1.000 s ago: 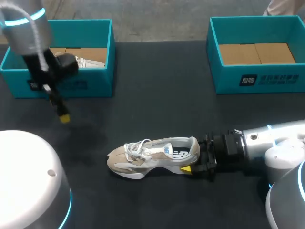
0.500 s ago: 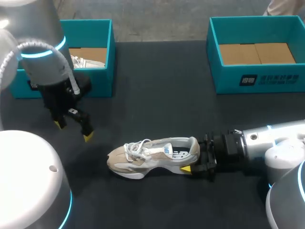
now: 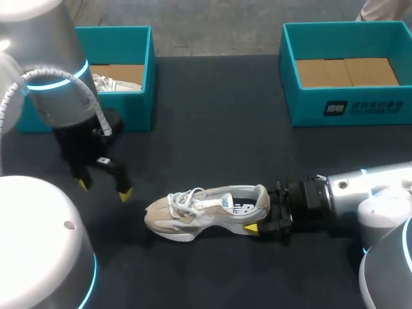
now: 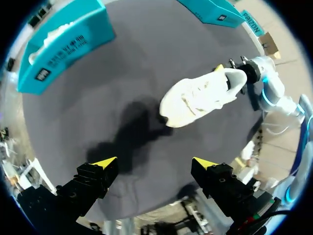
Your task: Take the shoe out of the shoebox, open the shoe tongue, remove and reinsert the insole, then place the shoe into the shoebox
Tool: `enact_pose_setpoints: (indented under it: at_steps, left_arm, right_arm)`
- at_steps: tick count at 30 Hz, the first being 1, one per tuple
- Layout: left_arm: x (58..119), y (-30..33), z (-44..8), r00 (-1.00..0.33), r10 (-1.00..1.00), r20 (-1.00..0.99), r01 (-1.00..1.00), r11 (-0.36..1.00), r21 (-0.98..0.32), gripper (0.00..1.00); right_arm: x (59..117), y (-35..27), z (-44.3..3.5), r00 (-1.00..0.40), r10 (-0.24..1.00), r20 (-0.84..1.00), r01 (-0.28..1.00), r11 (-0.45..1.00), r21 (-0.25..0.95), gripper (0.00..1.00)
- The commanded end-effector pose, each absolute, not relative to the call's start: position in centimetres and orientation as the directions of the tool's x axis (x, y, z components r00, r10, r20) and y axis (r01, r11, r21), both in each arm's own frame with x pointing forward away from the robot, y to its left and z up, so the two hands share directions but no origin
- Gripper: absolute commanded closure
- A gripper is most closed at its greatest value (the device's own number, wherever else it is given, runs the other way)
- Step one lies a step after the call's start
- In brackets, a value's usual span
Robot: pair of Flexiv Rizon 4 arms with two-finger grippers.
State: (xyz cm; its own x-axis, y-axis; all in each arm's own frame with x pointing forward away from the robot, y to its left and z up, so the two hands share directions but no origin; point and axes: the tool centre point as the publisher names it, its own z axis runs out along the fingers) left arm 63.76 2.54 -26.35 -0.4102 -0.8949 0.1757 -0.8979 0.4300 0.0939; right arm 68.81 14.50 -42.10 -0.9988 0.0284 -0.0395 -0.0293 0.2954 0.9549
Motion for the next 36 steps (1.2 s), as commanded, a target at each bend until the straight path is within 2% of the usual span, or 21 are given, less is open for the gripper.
enact_pose_setpoints:
  at_steps: [1, 6, 11, 16, 24, 36]
  left_arm:
    - [64.3, 0.4, -28.1, -0.356, -0.917, 0.177, -0.912, 0.383, 0.150, 0.00]
    - [62.9, -1.9, -27.8, -0.296, -0.945, 0.140, -0.936, 0.317, 0.157, 0.00]
    - [61.9, -4.0, -27.5, -0.200, -0.978, 0.053, -0.972, 0.205, 0.110, 0.00]
    - [61.7, -6.0, -27.8, -0.189, -0.979, 0.079, -0.965, 0.200, 0.168, 0.00]
    - [62.2, -10.0, -28.4, -0.137, -0.987, 0.082, -0.971, 0.150, 0.186, 0.00]
    - [62.2, -10.0, -28.4, -0.137, -0.987, 0.082, -0.971, 0.150, 0.186, 0.00]
  right_arm:
    - [68.8, 14.8, -42.2, -0.999, 0.028, -0.040, -0.029, 0.299, 0.954, 1.00]
    - [68.8, 14.8, -42.2, -0.999, 0.028, -0.040, -0.029, 0.299, 0.954, 1.00]
    - [68.8, 14.8, -42.2, -0.999, 0.028, -0.040, -0.029, 0.299, 0.954, 1.00]
    - [68.8, 14.8, -42.2, -0.999, 0.028, -0.040, -0.029, 0.299, 0.954, 1.00]
    - [68.8, 14.8, -42.2, -0.999, 0.028, -0.040, -0.029, 0.299, 0.954, 1.00]
    - [68.8, 14.8, -42.2, -0.999, 0.028, -0.040, -0.029, 0.299, 0.954, 1.00]
